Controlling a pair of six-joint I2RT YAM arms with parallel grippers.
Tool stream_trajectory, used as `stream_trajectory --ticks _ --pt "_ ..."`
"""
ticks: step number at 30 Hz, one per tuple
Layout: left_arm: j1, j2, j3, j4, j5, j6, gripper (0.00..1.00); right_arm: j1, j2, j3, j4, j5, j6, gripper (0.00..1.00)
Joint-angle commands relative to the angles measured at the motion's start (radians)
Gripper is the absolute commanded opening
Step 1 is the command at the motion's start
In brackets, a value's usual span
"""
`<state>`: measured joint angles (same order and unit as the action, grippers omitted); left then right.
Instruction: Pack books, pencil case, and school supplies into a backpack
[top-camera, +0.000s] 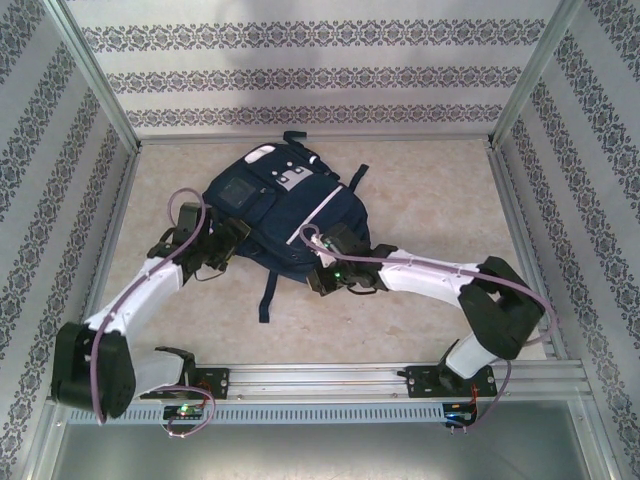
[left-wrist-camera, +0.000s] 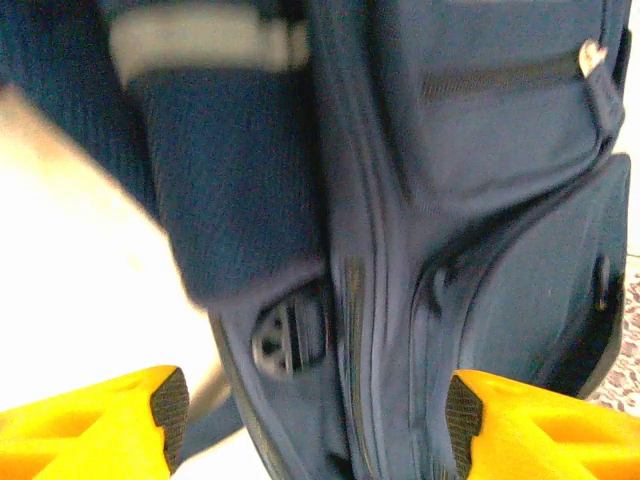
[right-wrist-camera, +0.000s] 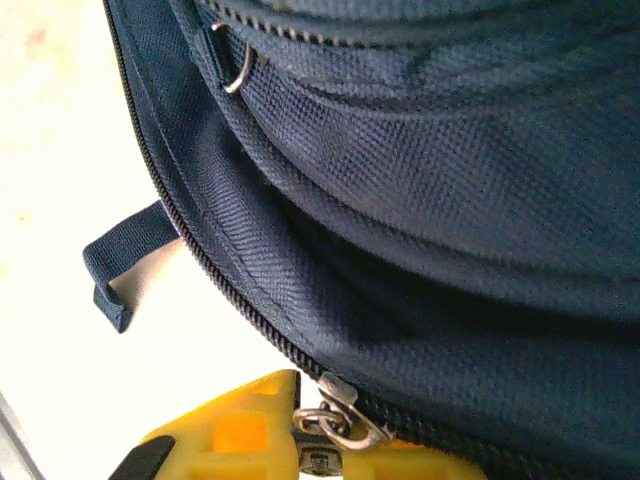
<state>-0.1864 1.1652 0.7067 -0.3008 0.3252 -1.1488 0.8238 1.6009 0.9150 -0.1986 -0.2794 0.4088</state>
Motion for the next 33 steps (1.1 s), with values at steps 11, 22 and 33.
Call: stream_trajectory --ticks 11,22,33 --pt "-0.207 0.017 -0.129 0.129 -0.003 -0.243 0.59 0.102 0.12 0.143 -0.027 -0.028 0.07 0.0" --pt "-0.245 0.08 -0.152 0.181 -0.058 -0.245 0.4 0.107 0.118 0.148 -0.027 -0.009 0.081 0.0" --pt "-0.242 0.157 -0.102 0.193 -0.105 -0.183 0.24 0.109 0.1 0.125 -0.066 0.036 0.059 0.0"
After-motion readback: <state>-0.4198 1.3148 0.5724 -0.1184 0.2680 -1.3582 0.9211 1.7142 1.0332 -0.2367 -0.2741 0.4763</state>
